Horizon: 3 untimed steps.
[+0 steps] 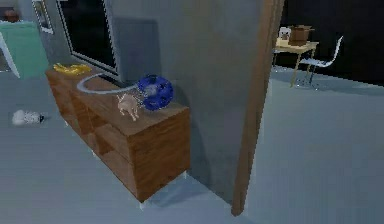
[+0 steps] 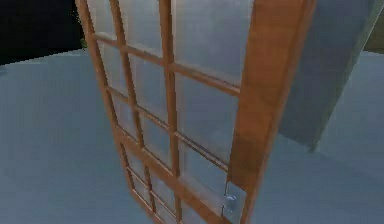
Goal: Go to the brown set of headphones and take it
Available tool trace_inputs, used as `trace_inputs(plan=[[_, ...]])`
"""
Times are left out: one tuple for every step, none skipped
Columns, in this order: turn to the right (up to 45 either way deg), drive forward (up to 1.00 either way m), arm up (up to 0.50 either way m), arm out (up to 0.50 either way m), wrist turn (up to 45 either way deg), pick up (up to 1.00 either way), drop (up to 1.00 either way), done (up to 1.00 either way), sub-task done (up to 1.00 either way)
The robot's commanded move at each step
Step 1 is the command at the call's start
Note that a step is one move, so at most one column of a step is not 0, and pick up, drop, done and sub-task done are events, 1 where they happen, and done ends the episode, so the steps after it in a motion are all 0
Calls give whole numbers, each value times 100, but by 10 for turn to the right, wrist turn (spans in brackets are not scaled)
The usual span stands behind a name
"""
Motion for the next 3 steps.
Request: trace_inputs(plan=[[330,0,0,0,0,0,0,0,0],[0,100,0,0,0,0,0,0,0],[120,0,0,0,0,0,0,0,0]])
